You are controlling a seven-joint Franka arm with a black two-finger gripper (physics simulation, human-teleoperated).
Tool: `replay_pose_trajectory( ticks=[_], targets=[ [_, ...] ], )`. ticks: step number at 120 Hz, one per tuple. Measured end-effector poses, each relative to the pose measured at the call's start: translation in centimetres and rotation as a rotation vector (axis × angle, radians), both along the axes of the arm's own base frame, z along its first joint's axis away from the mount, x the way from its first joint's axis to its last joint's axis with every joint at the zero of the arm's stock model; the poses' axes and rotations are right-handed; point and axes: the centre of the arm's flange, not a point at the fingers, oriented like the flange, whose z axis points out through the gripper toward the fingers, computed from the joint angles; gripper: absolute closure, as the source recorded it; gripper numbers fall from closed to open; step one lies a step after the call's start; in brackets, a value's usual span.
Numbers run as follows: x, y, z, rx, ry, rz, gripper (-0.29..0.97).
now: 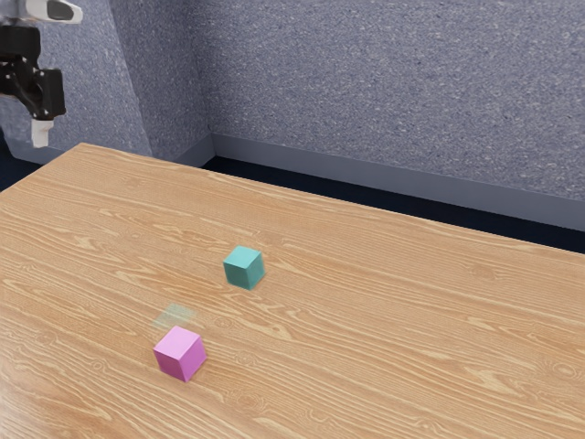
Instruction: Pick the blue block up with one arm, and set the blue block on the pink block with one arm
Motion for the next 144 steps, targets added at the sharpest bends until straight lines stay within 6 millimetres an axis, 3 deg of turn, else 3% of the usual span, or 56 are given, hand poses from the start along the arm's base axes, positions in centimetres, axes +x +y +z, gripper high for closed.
replay_pose_trajectory(
  ticks=[12,20,31,38,55,62,71,82,91,108,144],
  targets=[
    [4.8,-1.5,-1.0,0.049,-0.163,-0.030,0.02],
    [6.6,-2.7,-1.2,0.057,-0.249,-0.049,0.02],
    [7.1,-3.7,-3.9,0.038,-0.312,-0.078,0.02],
    [10.2,-4.2,-8.6,0.040,-0.303,-0.081,0.02],
    [24.2,-7.0,-19.2,0.096,-0.339,-0.093,0.02],
    [29.0,-6.7,-23.6,0.087,-0.366,-0.101,0.02],
    [32.4,-5.0,-28.1,0.059,-0.389,-0.088,0.02],
    [34.8,-3.2,-32.9,-0.010,-0.401,-0.082,0.02],
    [36.1,-2.6,-35.4,-0.059,-0.429,-0.106,0.03],
    [37.2,-2.2,-37.2,-0.081,-0.466,-0.211,0.03],
    [36.0,-2.7,-43.7,-0.126,-0.440,-0.352,0.03]
  ],
)
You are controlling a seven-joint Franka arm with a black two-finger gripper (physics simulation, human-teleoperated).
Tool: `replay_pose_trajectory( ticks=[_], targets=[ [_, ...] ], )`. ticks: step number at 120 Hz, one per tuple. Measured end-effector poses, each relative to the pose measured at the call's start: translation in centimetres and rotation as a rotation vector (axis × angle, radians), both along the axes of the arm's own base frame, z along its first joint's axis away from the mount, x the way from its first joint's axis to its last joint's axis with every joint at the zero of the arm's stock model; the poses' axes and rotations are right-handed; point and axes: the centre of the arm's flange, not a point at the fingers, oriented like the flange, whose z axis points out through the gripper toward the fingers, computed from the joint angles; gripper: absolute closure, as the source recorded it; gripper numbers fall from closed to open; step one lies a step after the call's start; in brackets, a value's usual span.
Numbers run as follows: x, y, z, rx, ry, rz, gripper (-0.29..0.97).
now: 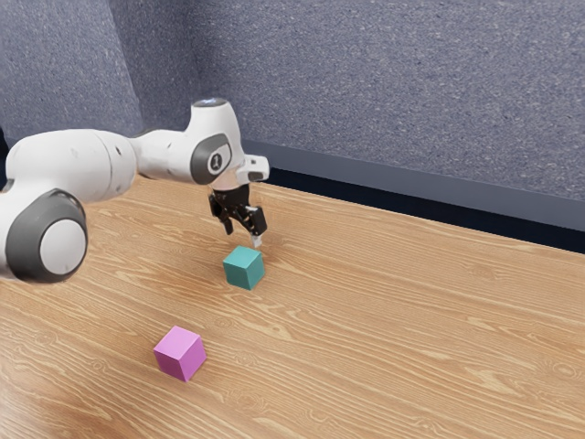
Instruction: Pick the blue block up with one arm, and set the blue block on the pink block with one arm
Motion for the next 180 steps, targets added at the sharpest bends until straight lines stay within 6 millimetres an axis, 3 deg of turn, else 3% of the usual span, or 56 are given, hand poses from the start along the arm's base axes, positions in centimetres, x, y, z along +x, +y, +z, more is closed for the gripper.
replay_pose_trajectory(
  ticks=[27,47,69,82,96,110,180],
  targets=[
    [-3.9,-1.5,1.1,-0.025,-0.032,-0.043,0.03],
    [-4.2,-2.2,0.4,-0.050,-0.064,-0.036,0.03],
    [-4.7,-2.1,0.6,-0.058,-0.063,0.005,0.03],
    [-4.9,-3.2,0.9,-0.061,-0.055,0.026,0.03],
    [-6.2,-4.2,0.6,-0.060,-0.024,0.051,0.03],
    [-7.3,-3.9,0.9,-0.056,-0.011,0.088,0.03],
    [-6.2,-2.7,0.1,-0.051,-0.046,0.165,0.03]
  ],
)
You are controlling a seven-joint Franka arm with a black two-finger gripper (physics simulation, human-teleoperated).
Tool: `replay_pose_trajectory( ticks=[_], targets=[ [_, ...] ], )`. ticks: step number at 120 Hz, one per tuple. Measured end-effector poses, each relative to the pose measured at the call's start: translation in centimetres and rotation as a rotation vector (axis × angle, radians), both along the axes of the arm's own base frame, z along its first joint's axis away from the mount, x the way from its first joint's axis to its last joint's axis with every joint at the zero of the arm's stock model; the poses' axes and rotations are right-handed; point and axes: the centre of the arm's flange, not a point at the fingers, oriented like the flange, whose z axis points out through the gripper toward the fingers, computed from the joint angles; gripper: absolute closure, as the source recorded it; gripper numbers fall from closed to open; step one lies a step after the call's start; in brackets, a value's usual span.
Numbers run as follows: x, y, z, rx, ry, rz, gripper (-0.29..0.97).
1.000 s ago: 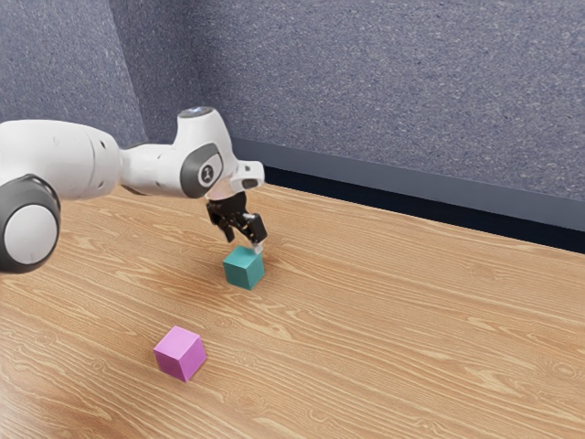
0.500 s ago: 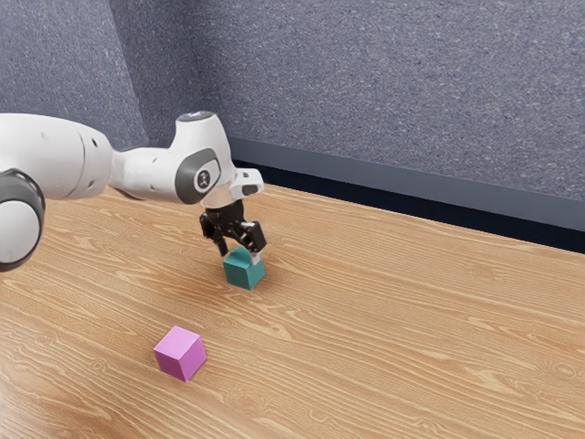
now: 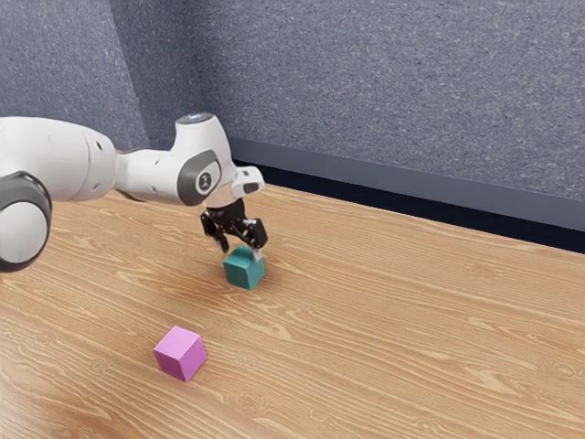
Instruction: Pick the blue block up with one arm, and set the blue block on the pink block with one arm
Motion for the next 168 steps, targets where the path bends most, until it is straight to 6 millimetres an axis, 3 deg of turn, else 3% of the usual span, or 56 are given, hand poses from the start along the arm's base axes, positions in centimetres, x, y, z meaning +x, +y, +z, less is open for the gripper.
replay_pose_trajectory(
  ticks=[118,168],
  targets=[
    [-0.3,-0.5,-1.3,0.008,-0.005,-0.159,0.03],
    [-0.9,-0.5,-1.7,-0.002,0.019,-0.139,0.03]
  ],
)
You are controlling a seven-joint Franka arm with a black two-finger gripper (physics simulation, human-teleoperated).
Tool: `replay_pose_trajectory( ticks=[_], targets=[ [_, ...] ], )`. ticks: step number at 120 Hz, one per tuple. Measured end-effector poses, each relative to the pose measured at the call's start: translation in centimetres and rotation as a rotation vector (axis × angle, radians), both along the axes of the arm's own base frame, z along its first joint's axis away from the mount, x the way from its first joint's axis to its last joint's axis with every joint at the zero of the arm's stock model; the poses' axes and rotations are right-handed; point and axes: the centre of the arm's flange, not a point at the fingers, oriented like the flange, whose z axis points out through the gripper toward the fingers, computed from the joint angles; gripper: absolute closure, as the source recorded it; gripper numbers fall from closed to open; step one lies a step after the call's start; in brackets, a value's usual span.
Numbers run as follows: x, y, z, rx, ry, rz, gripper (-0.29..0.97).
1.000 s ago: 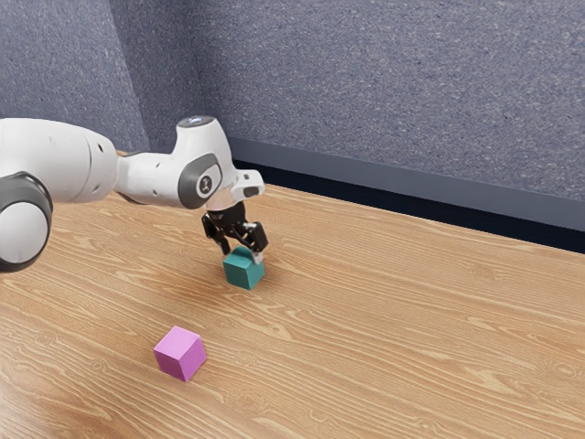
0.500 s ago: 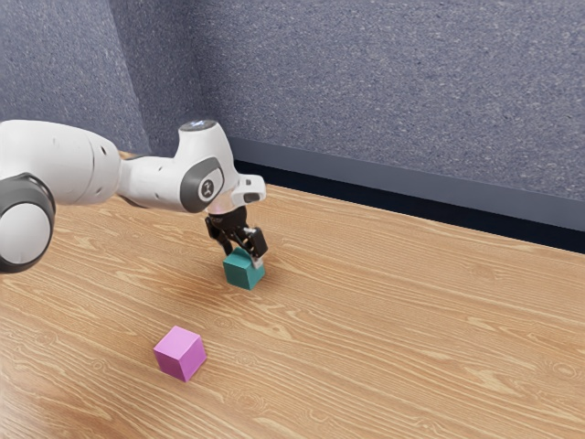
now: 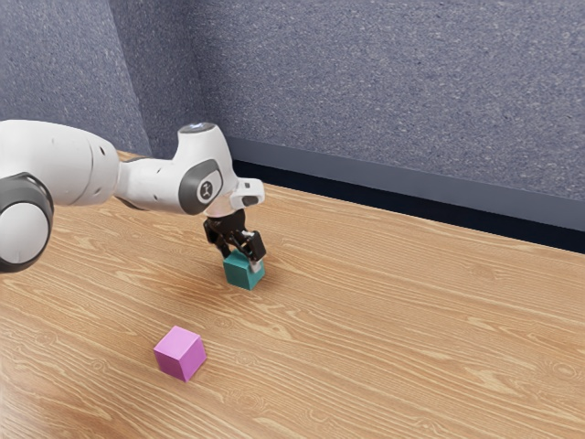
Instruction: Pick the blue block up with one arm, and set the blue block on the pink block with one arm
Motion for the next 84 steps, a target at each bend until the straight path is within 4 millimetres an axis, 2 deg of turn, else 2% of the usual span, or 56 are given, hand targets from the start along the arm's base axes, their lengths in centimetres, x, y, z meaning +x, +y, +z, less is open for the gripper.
replay_pose_trajectory(
  ticks=[44,84],
  targets=[
    [0.0,0.1,-0.2,-0.005,0.012,0.060,0.03],
    [0.9,0.0,-1.1,-0.003,0.000,0.092,0.03]
  ],
)
